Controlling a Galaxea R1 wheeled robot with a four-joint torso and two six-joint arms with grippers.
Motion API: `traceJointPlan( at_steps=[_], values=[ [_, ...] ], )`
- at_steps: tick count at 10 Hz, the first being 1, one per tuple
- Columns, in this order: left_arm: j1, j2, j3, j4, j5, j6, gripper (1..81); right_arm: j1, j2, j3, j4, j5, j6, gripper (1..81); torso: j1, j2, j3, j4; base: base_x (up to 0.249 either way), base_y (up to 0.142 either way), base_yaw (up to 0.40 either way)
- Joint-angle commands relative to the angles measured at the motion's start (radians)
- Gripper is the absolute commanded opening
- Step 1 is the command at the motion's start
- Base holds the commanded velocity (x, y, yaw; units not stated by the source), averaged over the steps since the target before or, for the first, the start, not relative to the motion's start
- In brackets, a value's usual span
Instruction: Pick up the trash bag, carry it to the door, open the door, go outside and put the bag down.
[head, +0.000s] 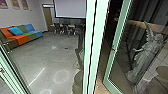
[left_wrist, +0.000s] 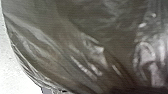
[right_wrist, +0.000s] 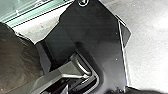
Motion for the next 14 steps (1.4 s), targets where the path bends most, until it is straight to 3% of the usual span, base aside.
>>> traceJointPlan(
  at_steps=[1, 14],
  values=[
    [-0.048, -0.001, 0.003, 0.003, 0.069, 0.003, 1.0, 0.035, -0.004, -0.001, 0.005, -0.044, 0.002, 81.1, 0.0, 0.0, 0.0, 0.0, 0.0, 0.0, -0.083],
    [-0.046, -0.003, 0.001, 0.005, 0.07, 0.003, 1.0, 0.027, -0.001, -0.001, 0.005, -0.044, 0.002, 81.1, 0.0, 0.0, 0.0, 0.0, 0.0, 0.0, -0.163]
  ],
)
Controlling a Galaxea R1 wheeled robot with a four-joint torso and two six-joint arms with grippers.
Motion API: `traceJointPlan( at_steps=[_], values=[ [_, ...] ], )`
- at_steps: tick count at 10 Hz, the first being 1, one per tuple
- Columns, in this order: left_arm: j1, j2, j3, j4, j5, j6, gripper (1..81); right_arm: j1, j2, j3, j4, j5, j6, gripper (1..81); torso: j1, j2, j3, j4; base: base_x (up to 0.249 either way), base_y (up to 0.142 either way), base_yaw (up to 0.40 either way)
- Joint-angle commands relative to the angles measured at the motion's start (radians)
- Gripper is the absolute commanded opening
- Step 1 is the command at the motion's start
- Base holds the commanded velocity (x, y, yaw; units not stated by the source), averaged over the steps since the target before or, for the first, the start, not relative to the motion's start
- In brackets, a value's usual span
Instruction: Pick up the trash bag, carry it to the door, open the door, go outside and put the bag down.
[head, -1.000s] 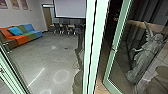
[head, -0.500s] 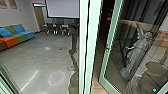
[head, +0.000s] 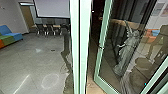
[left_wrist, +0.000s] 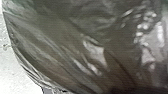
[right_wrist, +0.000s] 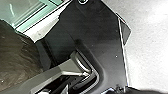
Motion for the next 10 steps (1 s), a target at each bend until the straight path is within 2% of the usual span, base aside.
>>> traceJointPlan(
  at_steps=[1, 10],
  values=[
    [-0.042, 0.002, 0.001, 0.005, 0.063, 0.003, 1.0, 0.036, -0.007, 0.001, 0.005, -0.044, 0.002, 81.1, 0.0, 0.0, 0.0, 0.0, 0.0, 0.0, -0.205],
    [-0.043, 0.002, -0.001, 0.003, 0.072, 0.003, 1.0, 0.036, -0.002, 0.0, 0.005, -0.044, 0.002, 81.1, 0.0, 0.0, 0.0, 0.0, 0.0, 0.0, -0.206]
  ],
)
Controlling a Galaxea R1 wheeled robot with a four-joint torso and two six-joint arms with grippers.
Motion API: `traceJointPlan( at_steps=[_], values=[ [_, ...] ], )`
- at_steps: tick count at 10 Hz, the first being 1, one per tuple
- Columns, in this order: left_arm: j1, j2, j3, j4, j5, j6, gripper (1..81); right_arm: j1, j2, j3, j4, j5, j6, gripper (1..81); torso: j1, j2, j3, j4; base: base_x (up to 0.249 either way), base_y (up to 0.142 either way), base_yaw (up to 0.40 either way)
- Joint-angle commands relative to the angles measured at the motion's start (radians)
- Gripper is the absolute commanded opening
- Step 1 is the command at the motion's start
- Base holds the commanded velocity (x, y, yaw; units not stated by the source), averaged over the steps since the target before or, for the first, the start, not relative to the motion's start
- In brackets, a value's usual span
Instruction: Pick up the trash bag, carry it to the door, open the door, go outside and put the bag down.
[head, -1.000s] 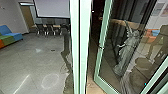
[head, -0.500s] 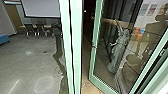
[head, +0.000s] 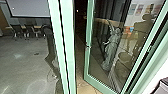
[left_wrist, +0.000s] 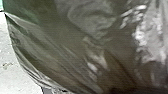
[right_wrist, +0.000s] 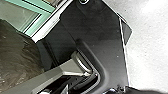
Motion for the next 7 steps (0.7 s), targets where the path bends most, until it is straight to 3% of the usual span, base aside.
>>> traceJointPlan(
  at_steps=[1, 7],
  values=[
    [-0.043, 0.002, 0.001, 0.002, 0.065, 0.003, 1.0, 0.036, -0.005, 0.0, 0.005, -0.045, 0.002, 81.1, 0.0, 0.0, 0.0, 0.0, 0.0, 0.0, -0.146],
    [-0.043, 0.002, 0.001, 0.002, 0.068, 0.003, 1.0, 0.036, -0.002, 0.0, 0.003, -0.045, 0.002, 81.1, 0.0, 0.0, 0.0, 0.0, 0.0, 0.0, -0.124]
  ],
)
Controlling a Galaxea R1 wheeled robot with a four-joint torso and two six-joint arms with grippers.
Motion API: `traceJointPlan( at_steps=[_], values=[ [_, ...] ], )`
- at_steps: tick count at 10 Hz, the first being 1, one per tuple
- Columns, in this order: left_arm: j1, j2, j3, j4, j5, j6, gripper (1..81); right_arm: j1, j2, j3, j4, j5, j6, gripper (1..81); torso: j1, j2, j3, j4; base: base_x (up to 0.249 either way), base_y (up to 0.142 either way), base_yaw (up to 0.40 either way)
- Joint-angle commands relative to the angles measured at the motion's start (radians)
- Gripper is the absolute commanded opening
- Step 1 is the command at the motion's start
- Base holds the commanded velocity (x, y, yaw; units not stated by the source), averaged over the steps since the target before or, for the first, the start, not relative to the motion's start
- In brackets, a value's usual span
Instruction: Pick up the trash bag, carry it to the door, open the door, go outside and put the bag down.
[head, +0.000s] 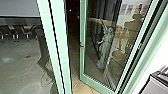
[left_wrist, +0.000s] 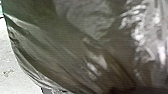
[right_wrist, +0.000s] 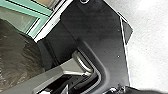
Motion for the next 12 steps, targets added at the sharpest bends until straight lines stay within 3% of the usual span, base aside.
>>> traceJointPlan(
  at_steps=[1, 6, 9, 12],
  values=[
    [-0.043, 0.002, 0.001, 0.0, 0.067, 0.003, 1.0, 0.038, -0.004, 0.0, 0.002, -0.044, 0.001, 81.1, 0.0, 0.0, 0.0, 0.0, 0.0, 0.0, 0.0],
    [-0.043, 0.002, 0.001, 0.003, 0.067, 0.003, 1.0, 0.038, -0.001, 0.0, 0.002, -0.046, 0.001, 81.1, 0.0, 0.0, 0.0, 0.0, -0.031, 0.0, 0.0],
    [-0.043, 0.002, 0.001, 0.003, 0.067, 0.003, 1.0, 0.041, 0.018, -0.005, -0.053, -0.053, -0.011, 81.1, -0.002, -0.001, 0.0, 0.0, 0.0, 0.0, 0.0],
    [-0.045, 0.002, -0.001, 0.005, 0.067, 0.003, 1.0, 0.035, 0.024, -0.006, -0.064, -0.059, -0.014, 81.1, -0.002, -0.001, 0.0, 0.0, 0.0, 0.0, 0.0]
  ],
)
